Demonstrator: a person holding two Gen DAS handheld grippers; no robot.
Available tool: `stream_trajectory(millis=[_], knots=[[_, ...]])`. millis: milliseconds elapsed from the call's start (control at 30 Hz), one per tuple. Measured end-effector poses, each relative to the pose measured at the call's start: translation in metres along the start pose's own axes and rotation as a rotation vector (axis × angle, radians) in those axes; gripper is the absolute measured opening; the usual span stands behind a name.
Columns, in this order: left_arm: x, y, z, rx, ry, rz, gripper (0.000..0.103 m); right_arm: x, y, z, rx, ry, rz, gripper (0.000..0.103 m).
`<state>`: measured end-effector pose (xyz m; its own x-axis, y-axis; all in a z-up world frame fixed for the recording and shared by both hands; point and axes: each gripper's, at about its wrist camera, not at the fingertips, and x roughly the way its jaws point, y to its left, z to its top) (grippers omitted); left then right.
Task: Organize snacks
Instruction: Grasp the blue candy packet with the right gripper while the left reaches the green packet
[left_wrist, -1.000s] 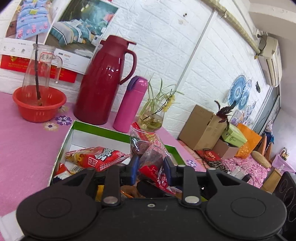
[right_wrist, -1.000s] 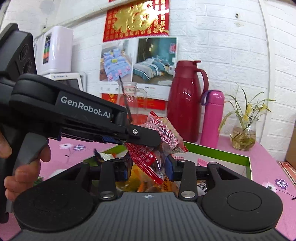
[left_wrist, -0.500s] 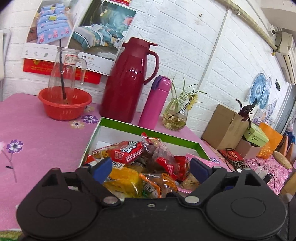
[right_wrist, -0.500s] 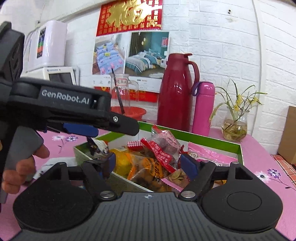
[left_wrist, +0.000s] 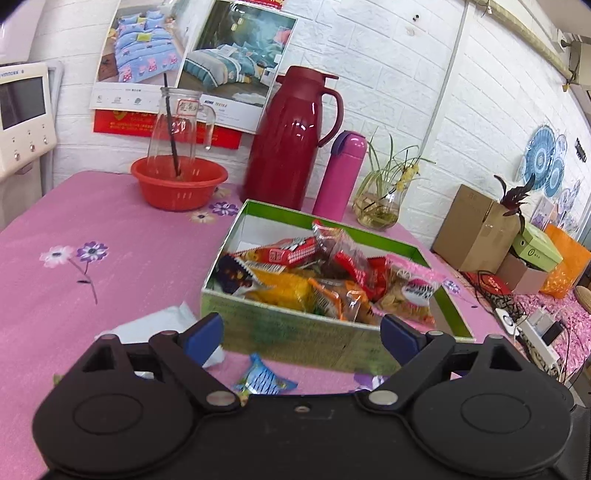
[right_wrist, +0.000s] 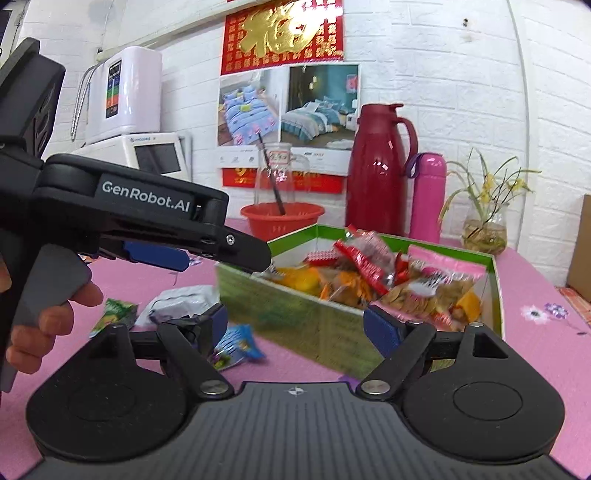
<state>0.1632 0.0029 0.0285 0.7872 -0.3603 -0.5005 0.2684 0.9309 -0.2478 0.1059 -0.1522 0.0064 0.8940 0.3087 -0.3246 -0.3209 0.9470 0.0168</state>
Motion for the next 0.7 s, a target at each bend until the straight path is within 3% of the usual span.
stream_trajectory(millis=[433, 700], knots=[[-0.020, 0.035, -0.023, -0.045, 0.034, 0.038, 0.102, 0.000, 0.025, -0.012, -0.044, 0.073, 0.057, 0.103], [-0.041, 0.077, -0.037, -0.084, 0.058, 0.082, 0.102, 0.037, 0.045, -0.013, -0.146, 0.189, 0.089, 0.103]])
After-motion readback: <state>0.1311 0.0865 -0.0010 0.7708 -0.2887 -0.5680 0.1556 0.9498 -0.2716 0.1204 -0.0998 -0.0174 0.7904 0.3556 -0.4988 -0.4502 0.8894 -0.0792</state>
